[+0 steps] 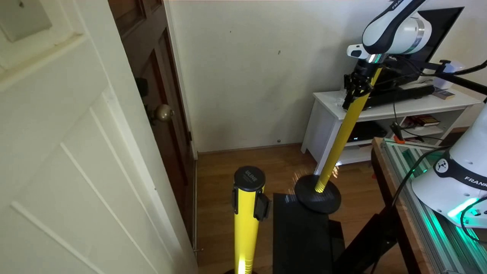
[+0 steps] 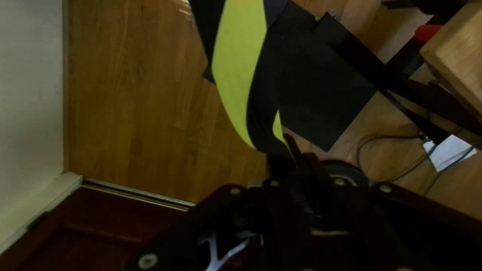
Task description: Move the striped tape to the right
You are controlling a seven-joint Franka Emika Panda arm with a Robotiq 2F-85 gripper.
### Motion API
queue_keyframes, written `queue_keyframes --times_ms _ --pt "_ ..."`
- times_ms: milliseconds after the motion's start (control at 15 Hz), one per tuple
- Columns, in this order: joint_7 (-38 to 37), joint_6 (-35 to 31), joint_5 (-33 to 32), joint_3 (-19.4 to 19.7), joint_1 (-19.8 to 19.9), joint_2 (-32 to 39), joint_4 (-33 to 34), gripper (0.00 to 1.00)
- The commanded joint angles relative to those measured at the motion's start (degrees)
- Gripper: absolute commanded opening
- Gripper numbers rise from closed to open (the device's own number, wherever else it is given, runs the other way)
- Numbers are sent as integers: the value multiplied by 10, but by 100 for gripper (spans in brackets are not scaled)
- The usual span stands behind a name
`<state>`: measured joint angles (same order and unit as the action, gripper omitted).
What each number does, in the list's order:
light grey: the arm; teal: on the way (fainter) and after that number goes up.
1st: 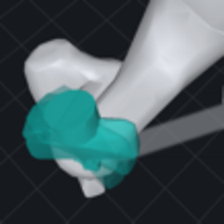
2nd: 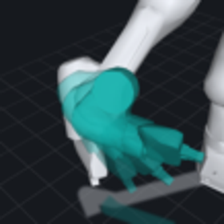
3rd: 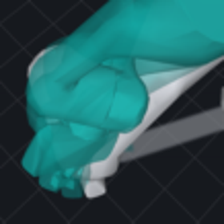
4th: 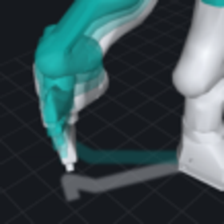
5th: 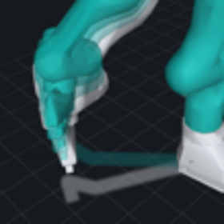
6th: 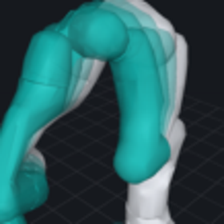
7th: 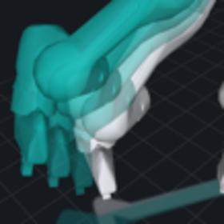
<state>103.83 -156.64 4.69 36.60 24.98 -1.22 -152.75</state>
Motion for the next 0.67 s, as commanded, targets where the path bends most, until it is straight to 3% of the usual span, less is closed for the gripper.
queue_keyframes --times_ms 0,600 --pt "3 7 -3 10 9 -4 27 5" --pt "63 4 12 40 27 33 56 5"
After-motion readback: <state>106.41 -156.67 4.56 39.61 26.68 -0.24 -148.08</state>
